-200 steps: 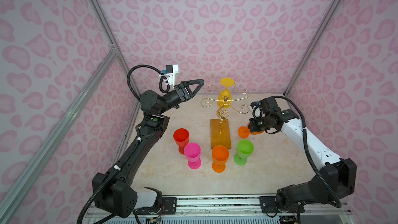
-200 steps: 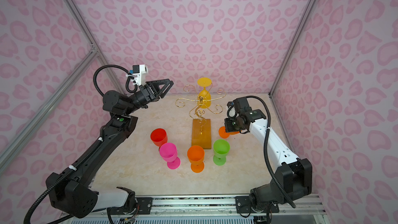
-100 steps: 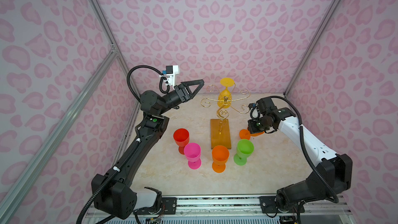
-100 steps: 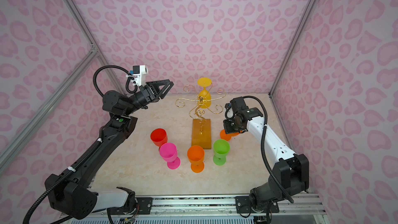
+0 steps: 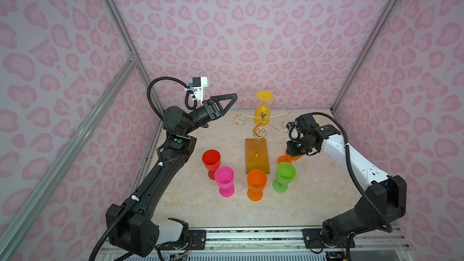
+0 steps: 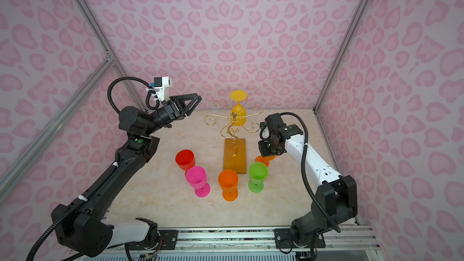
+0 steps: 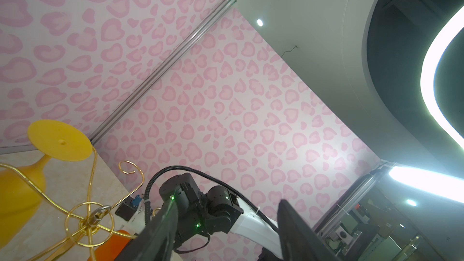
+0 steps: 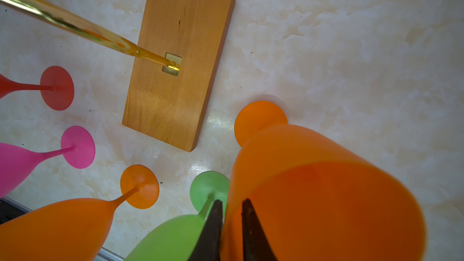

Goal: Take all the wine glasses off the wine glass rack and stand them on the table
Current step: 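Lower the orange glass upright onto the table beside the green glass with the right gripper, then open the right gripper to release the orange glass and raise it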

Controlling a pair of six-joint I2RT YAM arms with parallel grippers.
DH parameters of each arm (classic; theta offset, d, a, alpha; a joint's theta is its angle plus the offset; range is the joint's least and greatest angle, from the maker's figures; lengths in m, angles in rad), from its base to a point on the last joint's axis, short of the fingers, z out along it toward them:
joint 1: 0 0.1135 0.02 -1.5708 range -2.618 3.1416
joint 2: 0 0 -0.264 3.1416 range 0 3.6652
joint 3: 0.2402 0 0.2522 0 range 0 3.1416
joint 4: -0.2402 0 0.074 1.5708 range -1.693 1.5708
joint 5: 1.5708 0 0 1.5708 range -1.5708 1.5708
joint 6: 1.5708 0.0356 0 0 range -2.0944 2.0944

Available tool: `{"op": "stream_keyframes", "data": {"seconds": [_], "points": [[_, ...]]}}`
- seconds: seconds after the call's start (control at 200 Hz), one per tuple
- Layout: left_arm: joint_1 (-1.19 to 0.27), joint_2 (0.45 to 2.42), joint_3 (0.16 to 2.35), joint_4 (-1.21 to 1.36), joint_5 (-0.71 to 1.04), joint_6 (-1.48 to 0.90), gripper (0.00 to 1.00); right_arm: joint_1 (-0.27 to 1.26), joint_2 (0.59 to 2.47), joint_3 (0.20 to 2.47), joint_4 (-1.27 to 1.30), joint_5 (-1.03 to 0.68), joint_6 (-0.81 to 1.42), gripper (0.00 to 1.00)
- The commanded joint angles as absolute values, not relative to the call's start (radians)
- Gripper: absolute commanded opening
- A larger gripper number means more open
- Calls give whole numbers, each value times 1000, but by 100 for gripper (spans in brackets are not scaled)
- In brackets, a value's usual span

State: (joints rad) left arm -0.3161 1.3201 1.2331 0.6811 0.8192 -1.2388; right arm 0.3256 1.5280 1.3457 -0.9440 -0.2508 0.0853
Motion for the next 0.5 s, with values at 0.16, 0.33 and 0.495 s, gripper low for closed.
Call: {"op": "stream_keyframes", "data": {"seconds": [0.16,0.33,0.495], "points": [[-316,1308,1226,701,827,-1224,65,332,1548,1372,-977,-225,71,21],[-316,1307,1221,701,827,-1222,65,335,1565,1399,-1012,-232,60,26],[-316,1304,1215,703,827,-1221,65,337,1554,1395,-1011,-240,58,27]]}}
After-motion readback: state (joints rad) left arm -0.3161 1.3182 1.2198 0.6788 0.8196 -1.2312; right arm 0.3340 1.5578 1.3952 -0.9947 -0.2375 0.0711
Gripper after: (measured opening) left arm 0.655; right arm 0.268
